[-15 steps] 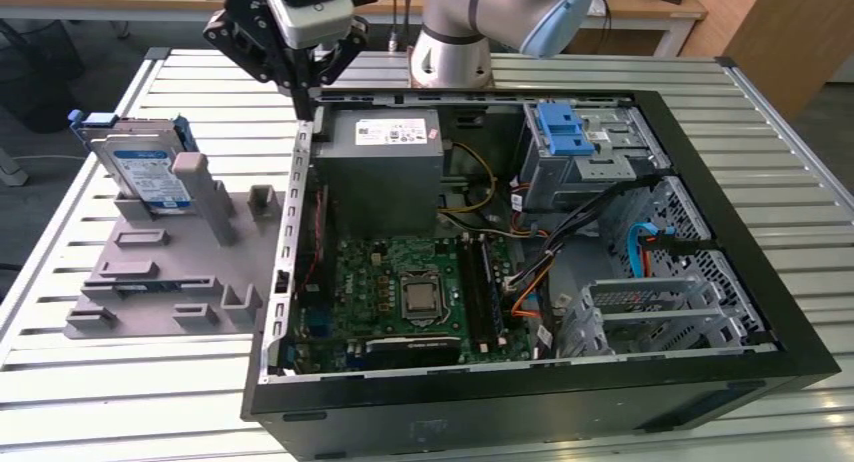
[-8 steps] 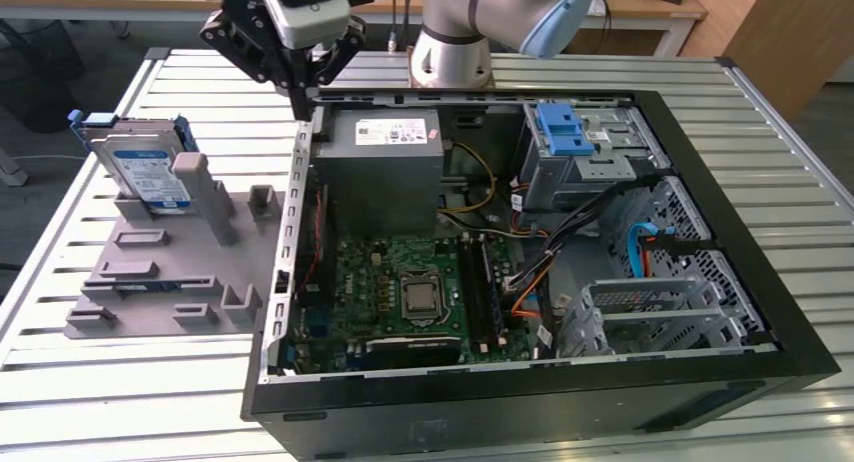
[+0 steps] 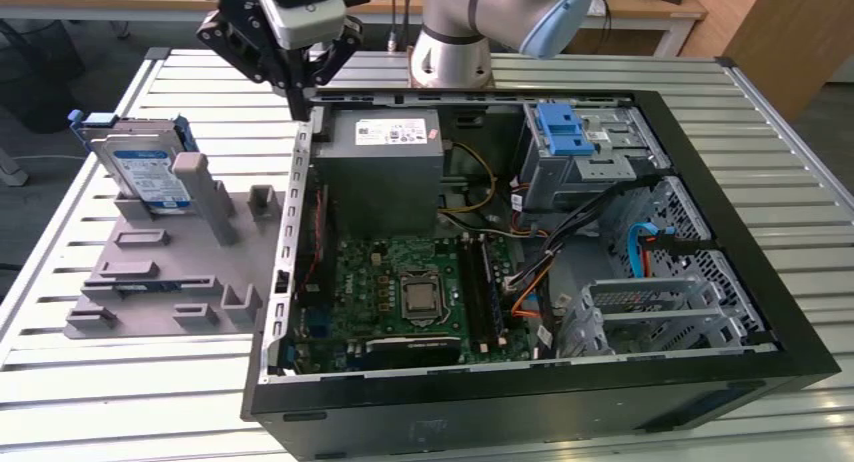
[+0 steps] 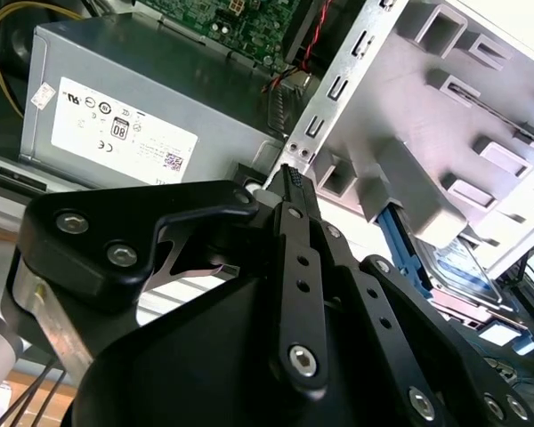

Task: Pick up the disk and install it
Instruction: 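Reach for the disk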

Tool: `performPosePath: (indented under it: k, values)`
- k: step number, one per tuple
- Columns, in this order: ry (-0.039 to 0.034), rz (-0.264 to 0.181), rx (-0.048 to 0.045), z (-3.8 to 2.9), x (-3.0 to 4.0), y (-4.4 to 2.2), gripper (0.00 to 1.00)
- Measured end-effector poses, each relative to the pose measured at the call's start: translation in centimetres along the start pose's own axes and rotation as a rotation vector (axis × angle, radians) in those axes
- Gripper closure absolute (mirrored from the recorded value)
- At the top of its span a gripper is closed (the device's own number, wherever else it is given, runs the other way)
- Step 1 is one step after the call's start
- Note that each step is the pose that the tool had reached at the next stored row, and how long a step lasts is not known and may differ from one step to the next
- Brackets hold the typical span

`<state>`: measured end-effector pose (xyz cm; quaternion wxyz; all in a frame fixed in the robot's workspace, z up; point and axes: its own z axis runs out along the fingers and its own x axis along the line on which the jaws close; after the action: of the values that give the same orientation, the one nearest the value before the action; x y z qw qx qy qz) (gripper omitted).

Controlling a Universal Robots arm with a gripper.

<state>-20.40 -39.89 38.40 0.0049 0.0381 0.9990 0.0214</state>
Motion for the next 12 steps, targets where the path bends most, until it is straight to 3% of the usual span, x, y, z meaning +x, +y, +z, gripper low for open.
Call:
performPosePath:
  k: [12]
  values:
    - [0.0000, 0.000, 0.0000, 0.05, 0.70, -0.05, 0.89]
